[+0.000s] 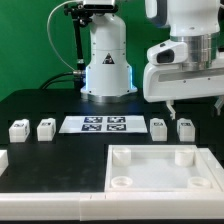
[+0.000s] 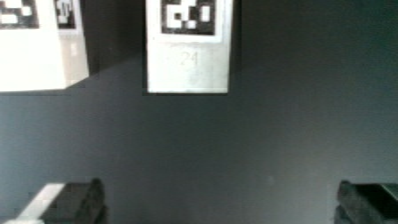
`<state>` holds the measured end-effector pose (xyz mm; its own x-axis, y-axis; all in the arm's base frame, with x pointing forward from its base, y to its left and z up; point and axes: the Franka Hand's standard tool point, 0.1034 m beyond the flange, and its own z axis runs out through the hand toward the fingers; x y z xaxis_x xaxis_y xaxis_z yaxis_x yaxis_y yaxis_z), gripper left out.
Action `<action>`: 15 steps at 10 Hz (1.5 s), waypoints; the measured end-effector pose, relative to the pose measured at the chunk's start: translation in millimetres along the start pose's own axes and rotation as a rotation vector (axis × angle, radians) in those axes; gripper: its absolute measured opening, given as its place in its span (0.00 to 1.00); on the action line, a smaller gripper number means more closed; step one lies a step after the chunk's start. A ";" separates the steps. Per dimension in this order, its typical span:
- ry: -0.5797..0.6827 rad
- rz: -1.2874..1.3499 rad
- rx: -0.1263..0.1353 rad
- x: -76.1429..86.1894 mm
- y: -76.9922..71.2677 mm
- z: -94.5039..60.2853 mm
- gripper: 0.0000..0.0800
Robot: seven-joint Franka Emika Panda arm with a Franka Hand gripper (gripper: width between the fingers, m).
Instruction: Assemble one leg
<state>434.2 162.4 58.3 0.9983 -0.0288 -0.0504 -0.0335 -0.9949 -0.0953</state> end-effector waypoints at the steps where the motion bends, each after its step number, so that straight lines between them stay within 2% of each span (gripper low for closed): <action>1: -0.141 -0.016 -0.020 -8.8 4.5 0.4 0.81; 2: -0.236 0.015 -0.020 -6.6 2.3 1.4 0.81; 3: -0.324 0.056 -0.012 -12.5 -2.2 10.7 0.81; 5: -0.542 0.059 -0.025 -28.6 -4.6 26.4 0.81; 7: -0.746 0.069 -0.033 -31.5 -0.9 33.5 0.81; 8: -0.794 0.068 -0.034 -29.7 -0.9 34.8 0.81; 11: -0.805 0.068 -0.034 -29.9 -0.8 37.3 0.81; 15: -0.832 0.078 -0.052 -52.0 0.0 56.9 0.81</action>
Offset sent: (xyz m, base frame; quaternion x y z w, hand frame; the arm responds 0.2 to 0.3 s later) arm -0.0254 0.0205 -0.0263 0.0006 -0.3188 0.0736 0.9450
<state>379.6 169.3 4.4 0.6316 -0.0372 -0.7744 -0.0784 -0.9968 -0.0161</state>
